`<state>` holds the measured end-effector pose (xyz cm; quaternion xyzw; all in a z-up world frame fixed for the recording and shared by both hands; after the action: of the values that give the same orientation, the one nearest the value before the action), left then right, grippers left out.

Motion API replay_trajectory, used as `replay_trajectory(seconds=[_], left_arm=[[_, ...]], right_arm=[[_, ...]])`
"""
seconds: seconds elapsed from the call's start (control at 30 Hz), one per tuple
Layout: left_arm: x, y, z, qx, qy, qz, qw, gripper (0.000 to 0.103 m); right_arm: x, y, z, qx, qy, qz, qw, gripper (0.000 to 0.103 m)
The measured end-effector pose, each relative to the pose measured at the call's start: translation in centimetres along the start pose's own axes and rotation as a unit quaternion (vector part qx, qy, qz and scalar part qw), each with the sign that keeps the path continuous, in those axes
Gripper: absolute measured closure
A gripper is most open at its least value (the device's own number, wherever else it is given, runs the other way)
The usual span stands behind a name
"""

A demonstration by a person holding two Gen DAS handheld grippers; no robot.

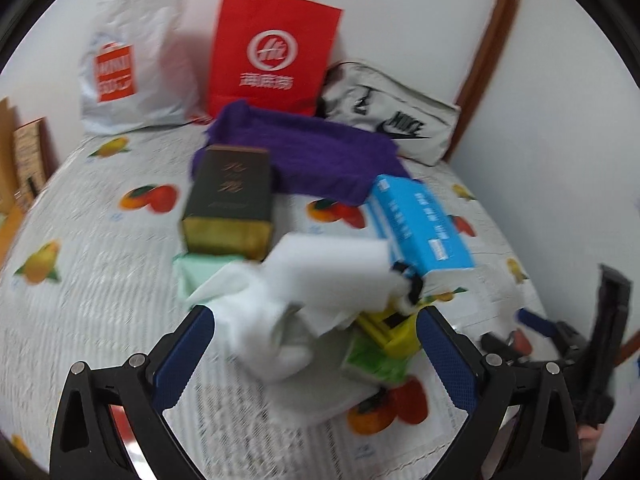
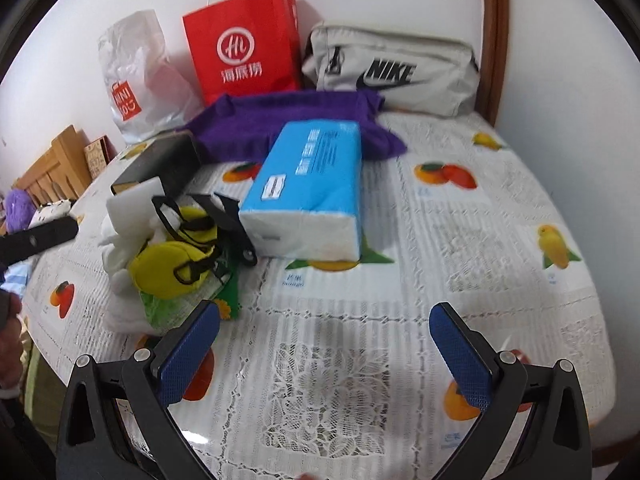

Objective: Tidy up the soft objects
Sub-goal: 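Reach the left tool to the white sponge block and grasp it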

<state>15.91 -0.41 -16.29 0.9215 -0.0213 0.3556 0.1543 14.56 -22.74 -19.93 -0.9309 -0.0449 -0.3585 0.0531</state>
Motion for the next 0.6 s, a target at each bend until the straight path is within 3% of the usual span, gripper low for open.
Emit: replay_trajectory(seconds=[0.1, 0.2, 0.33, 0.5, 0.6], left_arm=[[0.9, 0.8, 0.8, -0.016, -0.003, 0.016, 0.9997, 0.001], [1.6, 0.7, 2.1, -0.003, -0.010, 0.031, 0.9995, 0.001], [2.3, 0.2, 3.4, -0.018, -0.010, 0.019, 0.9996, 0.000], [1.8, 0.0, 5.6, -0.012, -0.046, 0.030, 0.9984, 0.001], [1.8, 0.0, 5.6, -0.015, -0.032, 0.036, 0.9987, 0.012]], right_arm=[[-0.2, -0.2, 0.5, 0.009, -0.002, -0.002, 1.000, 0.000], [-0.1, -0.6, 0.3, 0.008, 0.006, -0.013, 1.000, 0.000], [0.3, -1.1, -0.1, 0.016, 0.011, -0.022, 1.000, 0.000], [0.5, -2.1, 0.3, 0.027, 0.006, -0.031, 0.999, 0.000], [0.4, -2.8, 0.7, 0.035, 0.001, -0.036, 0.999, 0.000]])
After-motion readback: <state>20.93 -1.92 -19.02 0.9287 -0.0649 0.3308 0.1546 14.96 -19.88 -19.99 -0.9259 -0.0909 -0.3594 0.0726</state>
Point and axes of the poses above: each gripper's, at about its wrist camera, not at the fingertips, and z roughly the way its jaws point, y to its right, x to its top, the point moved 8 cm from there along z, roughly the way its jaws point, and after that the axes turned 1 degree about -x, right-handed, at the moved point
